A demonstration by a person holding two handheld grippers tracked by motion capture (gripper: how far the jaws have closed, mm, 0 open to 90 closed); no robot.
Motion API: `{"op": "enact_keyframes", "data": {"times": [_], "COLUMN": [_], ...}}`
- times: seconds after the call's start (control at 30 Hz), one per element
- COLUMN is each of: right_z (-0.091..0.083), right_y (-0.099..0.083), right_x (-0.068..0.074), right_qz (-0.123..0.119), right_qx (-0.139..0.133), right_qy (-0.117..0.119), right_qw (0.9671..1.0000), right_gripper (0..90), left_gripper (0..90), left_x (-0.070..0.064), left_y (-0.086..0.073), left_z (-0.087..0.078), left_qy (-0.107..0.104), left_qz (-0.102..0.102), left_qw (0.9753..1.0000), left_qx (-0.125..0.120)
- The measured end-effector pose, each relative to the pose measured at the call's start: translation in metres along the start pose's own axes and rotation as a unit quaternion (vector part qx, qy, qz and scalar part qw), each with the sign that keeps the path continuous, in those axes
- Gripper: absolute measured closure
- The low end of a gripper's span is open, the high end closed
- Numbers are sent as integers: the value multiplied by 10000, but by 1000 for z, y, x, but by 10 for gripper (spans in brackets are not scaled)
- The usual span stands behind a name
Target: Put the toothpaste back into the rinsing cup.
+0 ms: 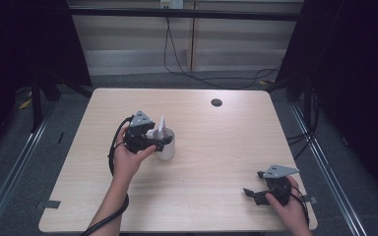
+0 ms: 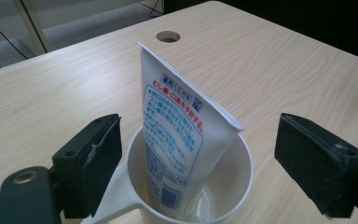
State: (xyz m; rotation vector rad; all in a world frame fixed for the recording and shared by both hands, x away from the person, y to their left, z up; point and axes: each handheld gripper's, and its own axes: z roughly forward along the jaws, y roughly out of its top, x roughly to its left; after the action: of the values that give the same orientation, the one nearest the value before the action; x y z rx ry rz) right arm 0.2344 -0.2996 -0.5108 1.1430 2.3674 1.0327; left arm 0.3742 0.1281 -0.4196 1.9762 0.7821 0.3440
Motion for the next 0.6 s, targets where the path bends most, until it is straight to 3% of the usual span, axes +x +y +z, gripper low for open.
{"op": "enact_keyframes", "data": {"times": [0.3, 0.6], "right_z": [0, 0], "right_y": [0, 0], "right_x": [0, 0], "right_qz": [4, 2], "right_qx": [3, 2], "right_qy": [1, -2], "right_qw": [10000, 10000], "right_gripper": [134, 134], "left_gripper": [89, 73], "left_x": [1, 2], "left_y": [-1, -3], "left_z": [-2, -7], "left_qy": [-202, -301], "left_qz": [-163, -148], "left_qw": [9996, 9993], "left_qx": [83, 147]}}
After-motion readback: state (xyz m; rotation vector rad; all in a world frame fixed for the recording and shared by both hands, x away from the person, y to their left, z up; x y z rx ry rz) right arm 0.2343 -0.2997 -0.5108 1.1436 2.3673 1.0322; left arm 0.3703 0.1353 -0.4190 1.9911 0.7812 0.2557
